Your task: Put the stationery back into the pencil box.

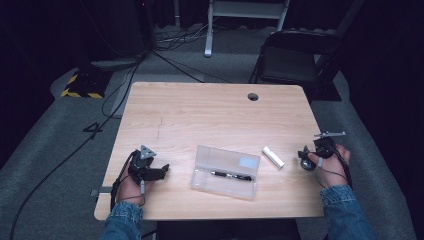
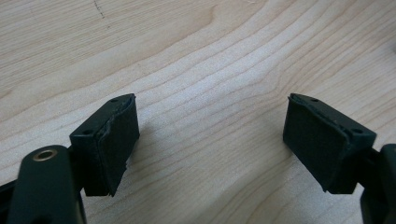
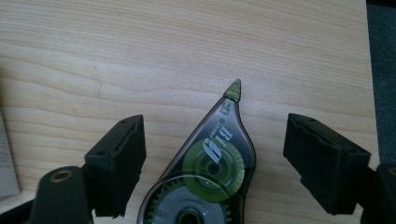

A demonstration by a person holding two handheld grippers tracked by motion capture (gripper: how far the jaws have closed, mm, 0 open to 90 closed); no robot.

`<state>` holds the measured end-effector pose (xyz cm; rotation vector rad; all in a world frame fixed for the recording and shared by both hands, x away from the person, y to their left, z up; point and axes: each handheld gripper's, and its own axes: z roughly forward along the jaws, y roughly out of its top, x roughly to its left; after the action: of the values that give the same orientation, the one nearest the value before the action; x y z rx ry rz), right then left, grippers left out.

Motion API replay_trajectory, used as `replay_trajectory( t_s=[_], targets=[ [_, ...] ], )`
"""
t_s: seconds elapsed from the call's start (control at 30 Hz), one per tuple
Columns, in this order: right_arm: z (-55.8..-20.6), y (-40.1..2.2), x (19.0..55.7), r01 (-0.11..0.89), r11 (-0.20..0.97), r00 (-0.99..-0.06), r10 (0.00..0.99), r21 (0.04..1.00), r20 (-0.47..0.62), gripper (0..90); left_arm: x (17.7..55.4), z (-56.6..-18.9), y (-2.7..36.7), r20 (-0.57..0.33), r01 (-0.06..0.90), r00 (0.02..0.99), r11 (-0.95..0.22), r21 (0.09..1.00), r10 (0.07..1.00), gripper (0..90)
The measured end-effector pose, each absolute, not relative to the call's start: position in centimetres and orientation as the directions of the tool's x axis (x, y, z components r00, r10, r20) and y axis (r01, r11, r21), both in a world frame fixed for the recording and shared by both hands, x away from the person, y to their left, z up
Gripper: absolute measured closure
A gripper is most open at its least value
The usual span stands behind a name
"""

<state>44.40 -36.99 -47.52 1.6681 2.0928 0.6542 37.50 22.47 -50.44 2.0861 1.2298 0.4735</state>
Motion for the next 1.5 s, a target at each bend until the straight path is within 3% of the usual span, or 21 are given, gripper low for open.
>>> replay_trajectory(
  t_s=[0.3,0.77,0.9,1.1,1.5],
  targets=[
    [-48.1,-37.0,44.5,0.819,0.18,-0.217,0.976,0.545,0.002,27.4,37.5,-50.4,22.5,-0.023,0.631,0.493,-0.339,0.698,0.87,18.9],
    [-47.8,-36.3,44.3,0.812,0.226,-0.265,0.964,0.538,-0.004,48.2,37.5,-50.4,22.5,-0.024,0.631,0.493,-0.338,0.698,0.87,18.9],
    [-47.7,-36.2,44.3,0.813,0.232,-0.272,0.962,0.533,-0.004,48.8,37.5,-50.4,22.5,-0.024,0.631,0.493,-0.338,0.698,0.87,18.9],
    [-47.6,-36.2,44.1,0.839,0.208,-0.237,0.972,0.502,-0.007,39.5,37.5,-50.4,22.5,-0.023,0.631,0.494,-0.341,0.697,0.869,18.9],
    [-47.3,-35.9,44.0,0.849,0.224,-0.254,0.967,0.479,-0.002,51.1,37.5,-50.4,22.5,-0.023,0.631,0.494,-0.34,0.697,0.869,18.9]
  ],
)
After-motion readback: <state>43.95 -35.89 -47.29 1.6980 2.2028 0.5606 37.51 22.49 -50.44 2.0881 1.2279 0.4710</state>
